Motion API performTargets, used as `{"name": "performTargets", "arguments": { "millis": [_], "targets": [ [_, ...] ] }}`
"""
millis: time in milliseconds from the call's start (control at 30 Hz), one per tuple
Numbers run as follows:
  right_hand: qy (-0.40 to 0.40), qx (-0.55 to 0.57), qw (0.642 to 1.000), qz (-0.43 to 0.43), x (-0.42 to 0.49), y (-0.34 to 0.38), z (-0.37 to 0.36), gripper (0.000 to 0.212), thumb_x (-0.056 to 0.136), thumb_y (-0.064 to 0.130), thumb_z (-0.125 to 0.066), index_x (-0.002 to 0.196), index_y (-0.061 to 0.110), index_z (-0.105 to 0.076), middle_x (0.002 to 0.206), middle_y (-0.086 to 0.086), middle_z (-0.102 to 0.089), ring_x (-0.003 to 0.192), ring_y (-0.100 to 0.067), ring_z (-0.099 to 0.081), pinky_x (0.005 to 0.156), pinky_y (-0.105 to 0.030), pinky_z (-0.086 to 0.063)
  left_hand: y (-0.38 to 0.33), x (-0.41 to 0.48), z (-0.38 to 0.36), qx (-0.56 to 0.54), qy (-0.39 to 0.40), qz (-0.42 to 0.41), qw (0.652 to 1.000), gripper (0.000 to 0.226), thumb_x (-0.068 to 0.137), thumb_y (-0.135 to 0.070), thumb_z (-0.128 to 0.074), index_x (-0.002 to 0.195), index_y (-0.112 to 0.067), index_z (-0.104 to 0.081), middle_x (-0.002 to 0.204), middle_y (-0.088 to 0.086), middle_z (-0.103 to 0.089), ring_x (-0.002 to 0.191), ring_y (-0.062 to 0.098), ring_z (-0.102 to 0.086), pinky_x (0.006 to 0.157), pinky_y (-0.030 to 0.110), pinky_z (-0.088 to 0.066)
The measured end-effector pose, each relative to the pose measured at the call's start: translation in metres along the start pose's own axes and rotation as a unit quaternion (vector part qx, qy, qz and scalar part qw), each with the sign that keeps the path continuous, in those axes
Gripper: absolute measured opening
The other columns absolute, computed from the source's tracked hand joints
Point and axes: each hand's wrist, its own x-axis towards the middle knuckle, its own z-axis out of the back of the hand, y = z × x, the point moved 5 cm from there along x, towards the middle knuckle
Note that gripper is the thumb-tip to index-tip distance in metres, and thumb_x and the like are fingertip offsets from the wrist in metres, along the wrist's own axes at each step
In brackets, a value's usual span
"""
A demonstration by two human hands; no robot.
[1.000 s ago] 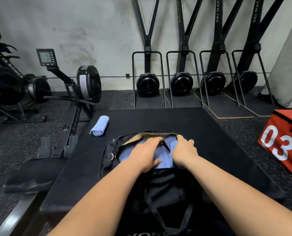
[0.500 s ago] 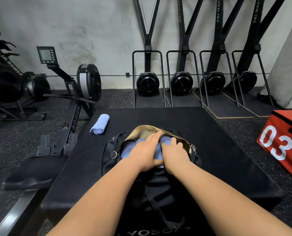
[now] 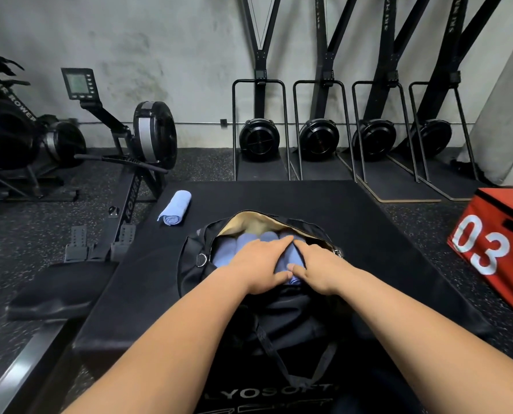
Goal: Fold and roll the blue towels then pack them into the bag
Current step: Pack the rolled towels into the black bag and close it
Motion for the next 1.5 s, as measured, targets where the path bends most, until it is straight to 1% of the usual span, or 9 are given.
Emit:
{"name": "performTargets", "arguments": {
  "millis": [133,400,533,633,767,967,1200,1333,1500],
  "targets": [
    [-0.018,-0.085,0.996,-0.026,-0.017,-0.002,0.007,0.055,0.104,0.056,-0.045,0.151,0.029,-0.035,0.137,-0.011,-0.048,0.118,-0.038,-0.059,0.092,-0.043,-0.05,-0.002,0.001,-0.01,0.04,0.037,-0.012,0.998,0.071,0.099,-0.065,-0.05,0.161,-0.034,-0.034,0.15,-0.003,-0.057,0.134,0.026,-0.049,0.114,0.039,-0.036],
    [-0.009,-0.089,0.996,-0.009,-0.021,-0.008,0.011,0.024,0.1,0.048,-0.054,0.106,0.025,-0.059,0.117,0.0,-0.067,0.099,-0.025,-0.059,0.083,-0.04,-0.051,-0.011,0.001,-0.016,0.111,0.102,0.022,0.988,0.082,0.091,-0.086,-0.039,0.159,-0.04,-0.033,0.151,-0.003,-0.05,0.129,0.03,-0.046,0.113,0.042,-0.037],
    [-0.062,-0.097,0.993,0.016,-0.02,-0.009,0.023,0.043,0.098,0.035,-0.063,0.14,0.04,-0.058,0.131,0.0,-0.062,0.117,-0.028,-0.061,0.092,-0.038,-0.052,-0.012,-0.001,-0.009,0.101,0.088,0.005,0.991,0.08,0.092,-0.082,-0.045,0.158,-0.037,-0.038,0.15,-0.001,-0.053,0.129,0.031,-0.05,0.111,0.044,-0.04],
    [-0.067,-0.098,0.991,0.056,-0.014,-0.008,0.022,0.072,0.091,0.035,-0.076,0.154,0.044,-0.042,0.141,0.005,-0.047,0.125,-0.025,-0.057,0.097,-0.038,-0.05,-0.007,-0.006,0.012,0.109,-0.013,-0.074,0.991,0.063,0.094,-0.068,-0.054,0.145,-0.03,-0.053,0.135,-0.003,-0.061,0.122,0.025,-0.055,0.105,0.043,-0.044],
    [0.008,-0.106,0.991,0.081,-0.004,-0.012,0.003,0.073,0.092,0.038,-0.074,0.157,0.036,-0.041,0.159,0.004,-0.036,0.141,-0.025,-0.046,0.111,-0.04,-0.043,0.003,-0.032,0.046,0.157,-0.166,-0.152,0.962,0.054,0.096,-0.052,-0.061,0.144,-0.026,-0.056,0.138,-0.003,-0.056,0.125,0.025,-0.05,0.103,0.042,-0.045],
    [0.027,-0.194,0.974,0.114,-0.006,0.002,0.017,0.057,0.095,0.037,-0.064,0.15,0.04,-0.049,0.151,0.01,-0.048,0.13,-0.025,-0.049,0.104,-0.044,-0.048,0.048,-0.051,0.062,0.165,-0.171,-0.05,0.97,0.063,0.094,-0.057,-0.061,0.15,-0.03,-0.052,0.164,0.003,-0.038,0.148,0.033,-0.035,0.121,0.049,-0.034],
    [-0.194,-0.027,0.968,0.157,-0.007,0.043,0.057,0.032,0.09,0.019,-0.058,0.109,0.04,-0.072,0.103,0.017,-0.063,0.103,-0.013,-0.056,0.084,-0.038,-0.053,0.061,-0.06,0.061,0.07,-0.155,-0.023,0.985,0.063,0.099,-0.048,-0.06,0.158,-0.034,-0.041,0.166,-0.006,-0.036,0.143,0.023,-0.043,0.116,0.042,-0.041],
    [-0.254,0.094,0.941,0.201,0.008,0.059,0.053,0.042,0.095,0.009,-0.054,0.124,0.036,-0.067,0.12,0.017,-0.06,0.111,-0.011,-0.051,0.093,-0.031,-0.046,0.06,-0.069,0.068,-0.028,-0.166,0.011,0.986,0.063,0.103,-0.053,-0.053,0.16,-0.045,-0.027,0.149,-0.021,-0.052,0.133,0.01,-0.051,0.108,0.036,-0.046],
    [-0.218,0.127,0.945,0.209,0.039,0.082,0.038,0.039,0.104,0.018,-0.052,0.138,0.035,-0.062,0.137,0.014,-0.059,0.128,-0.011,-0.053,0.109,-0.035,-0.044,0.086,-0.077,0.073,-0.112,-0.226,0.083,0.964,0.059,0.104,-0.052,-0.053,0.159,-0.039,-0.037,0.14,-0.017,-0.062,0.13,0.007,-0.054,0.111,0.032,-0.043]
  ]
}}
